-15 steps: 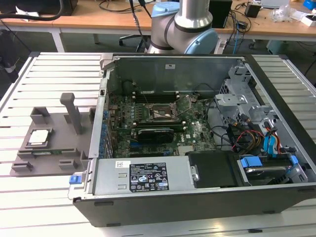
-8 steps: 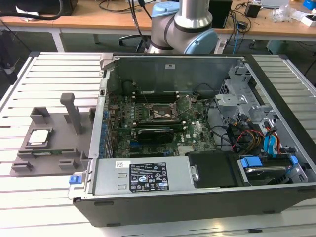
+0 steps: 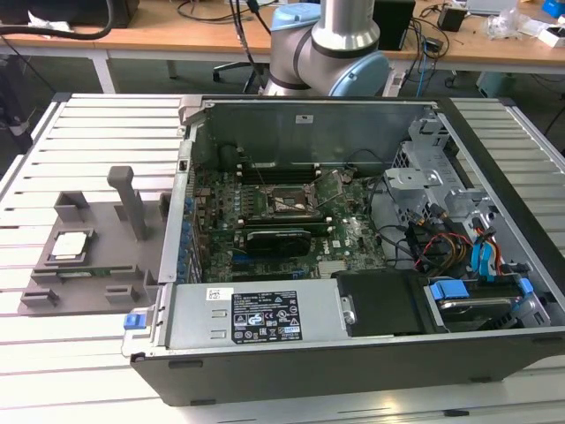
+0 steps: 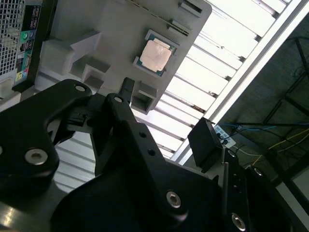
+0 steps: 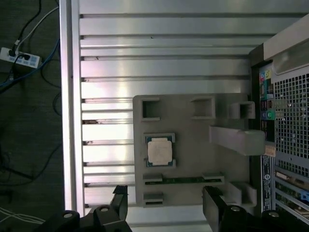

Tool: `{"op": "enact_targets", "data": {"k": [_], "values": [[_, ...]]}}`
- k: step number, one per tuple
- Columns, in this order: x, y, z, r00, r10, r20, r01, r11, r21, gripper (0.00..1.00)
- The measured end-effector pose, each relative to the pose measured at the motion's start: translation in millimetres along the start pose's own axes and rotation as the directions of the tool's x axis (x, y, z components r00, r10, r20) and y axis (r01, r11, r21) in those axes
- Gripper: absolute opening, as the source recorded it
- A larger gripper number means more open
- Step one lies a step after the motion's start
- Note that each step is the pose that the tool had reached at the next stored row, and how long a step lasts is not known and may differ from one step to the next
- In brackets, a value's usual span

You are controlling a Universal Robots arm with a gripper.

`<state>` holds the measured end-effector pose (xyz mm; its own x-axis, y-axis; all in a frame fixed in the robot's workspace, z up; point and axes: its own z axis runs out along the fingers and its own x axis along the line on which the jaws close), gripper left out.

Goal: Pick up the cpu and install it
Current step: 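Pick up the cpu and move it towards the insertion slot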

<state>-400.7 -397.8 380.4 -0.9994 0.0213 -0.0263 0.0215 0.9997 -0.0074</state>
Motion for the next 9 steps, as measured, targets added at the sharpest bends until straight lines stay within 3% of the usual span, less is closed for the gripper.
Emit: {"op": "enact_targets", "data": {"k": [9], "values": [[0.2, 0.1, 10.0, 1.0000, 0.000, 0.0000, 0.000, 1.0000, 0.0001, 0.72]]}}
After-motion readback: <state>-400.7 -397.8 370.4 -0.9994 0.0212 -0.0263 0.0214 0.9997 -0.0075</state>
